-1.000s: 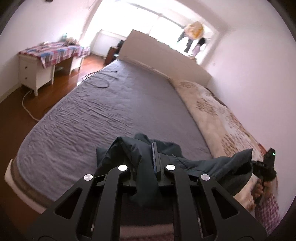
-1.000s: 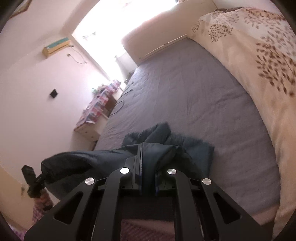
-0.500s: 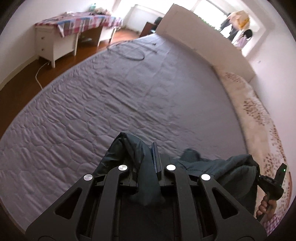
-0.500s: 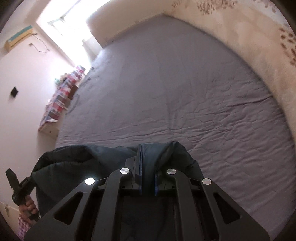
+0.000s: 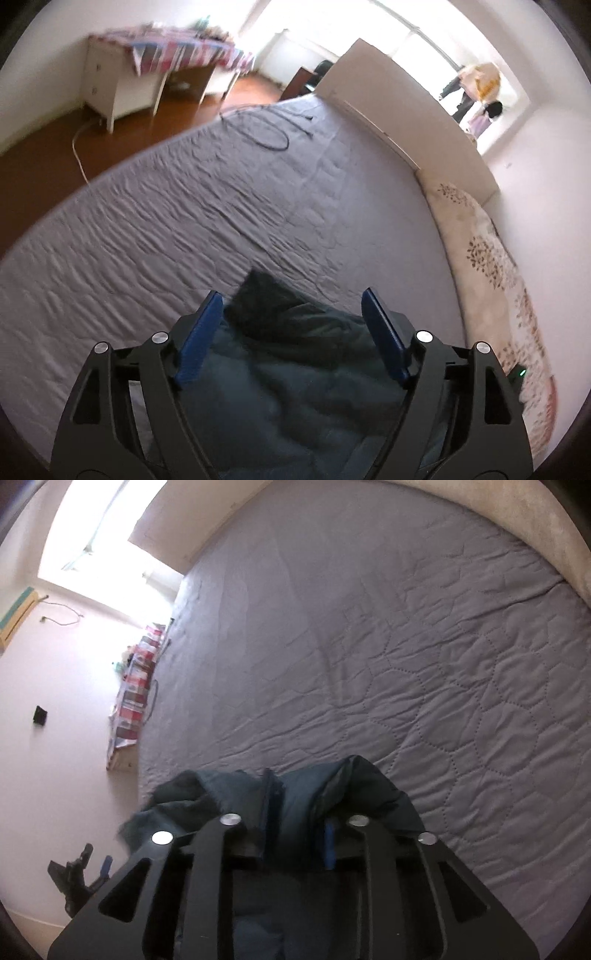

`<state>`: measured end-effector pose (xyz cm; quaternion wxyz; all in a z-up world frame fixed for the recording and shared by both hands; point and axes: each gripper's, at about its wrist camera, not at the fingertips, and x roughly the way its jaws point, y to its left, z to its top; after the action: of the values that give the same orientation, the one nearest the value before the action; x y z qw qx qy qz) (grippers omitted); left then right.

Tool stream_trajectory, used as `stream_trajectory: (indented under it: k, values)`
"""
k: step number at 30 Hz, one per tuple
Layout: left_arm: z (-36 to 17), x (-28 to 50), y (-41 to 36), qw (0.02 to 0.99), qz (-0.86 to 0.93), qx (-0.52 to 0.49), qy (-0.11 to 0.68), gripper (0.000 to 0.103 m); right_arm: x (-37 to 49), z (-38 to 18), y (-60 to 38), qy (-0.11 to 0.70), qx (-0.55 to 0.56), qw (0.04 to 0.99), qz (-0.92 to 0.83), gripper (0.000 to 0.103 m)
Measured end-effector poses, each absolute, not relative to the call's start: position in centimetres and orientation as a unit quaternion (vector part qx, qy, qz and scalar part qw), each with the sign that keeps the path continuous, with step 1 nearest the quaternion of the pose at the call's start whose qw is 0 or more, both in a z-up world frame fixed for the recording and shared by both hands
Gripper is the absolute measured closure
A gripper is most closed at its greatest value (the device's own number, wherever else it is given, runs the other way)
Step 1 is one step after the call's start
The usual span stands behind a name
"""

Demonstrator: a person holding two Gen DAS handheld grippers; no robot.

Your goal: Fold large clothes

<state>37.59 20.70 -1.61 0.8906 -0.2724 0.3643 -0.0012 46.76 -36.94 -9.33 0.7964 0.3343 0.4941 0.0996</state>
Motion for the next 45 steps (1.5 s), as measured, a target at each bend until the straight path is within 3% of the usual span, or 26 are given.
stream_trajectory:
  k: [4, 7, 10, 15, 16, 20, 21, 23, 27, 29, 35, 45]
  values:
    - [-0.9, 34.1, 20.7, 0.901, -0.004, -0.227, 0.369, 0.023, 45.3, -7.4, -36.3, 0.478, 0.307, 0.817, 0.096, 0.057]
    - [-1.9, 30.0, 20.4, 0.903, -0.004, -0.194, 0.383, 0.023, 44.7, -6.4, -35.7, 0.470, 0.291, 0.829, 0.084, 0.051]
    - [-3.6, 26.4, 20.4, 0.898, -0.005, -0.183, 0.401, 0.023, 44.1, -5.1, -34.9, 0.448, 0.266, 0.850, 0.074, 0.027]
    - [-6.8, 21.8, 19.5, 0.888, -0.010, -0.173, 0.426, 0.023, 43.5, -2.2, -34.4, 0.398, 0.234, 0.886, 0.040, 0.025]
    - [-7.3, 21.2, 19.3, 0.889, -0.009, -0.172, 0.425, 0.023, 43.3, -2.0, -33.9, 0.401, 0.233, 0.884, 0.049, 0.027]
    - [-8.7, 20.7, 18.7, 0.888, -0.001, -0.163, 0.430, 0.023, 39.9, -3.1, -26.3, 0.452, 0.138, 0.869, 0.148, 0.066]
    - [-9.2, 20.8, 18.8, 0.887, 0.001, -0.163, 0.432, 0.023, 39.1, -4.0, -24.5, 0.464, 0.126, 0.860, 0.172, 0.071]
    - [-9.5, 20.9, 18.8, 0.886, 0.002, -0.167, 0.433, 0.031, 37.5, -6.4, -19.9, 0.499, 0.083, 0.833, 0.223, 0.088]
    - [-10.1, 20.6, 18.4, 0.889, -0.001, -0.158, 0.430, 0.038, 38.3, -9.7, -14.8, 0.525, 0.003, 0.824, 0.214, 0.091]
    - [-10.4, 20.5, 18.1, 0.890, 0.001, -0.151, 0.431, 0.039, 40.5, -11.1, -14.0, 0.533, -0.006, 0.826, 0.183, 0.103]
    - [-11.1, 20.7, 17.8, 0.888, -0.003, -0.159, 0.432, 0.039, 44.9, -14.5, -14.0, 0.555, 0.033, 0.819, 0.141, 0.103]
    - [-10.2, 19.9, 18.3, 0.887, 0.005, -0.184, 0.424, 0.038, 45.1, -13.7, -12.4, 0.565, 0.015, 0.817, 0.115, 0.103]
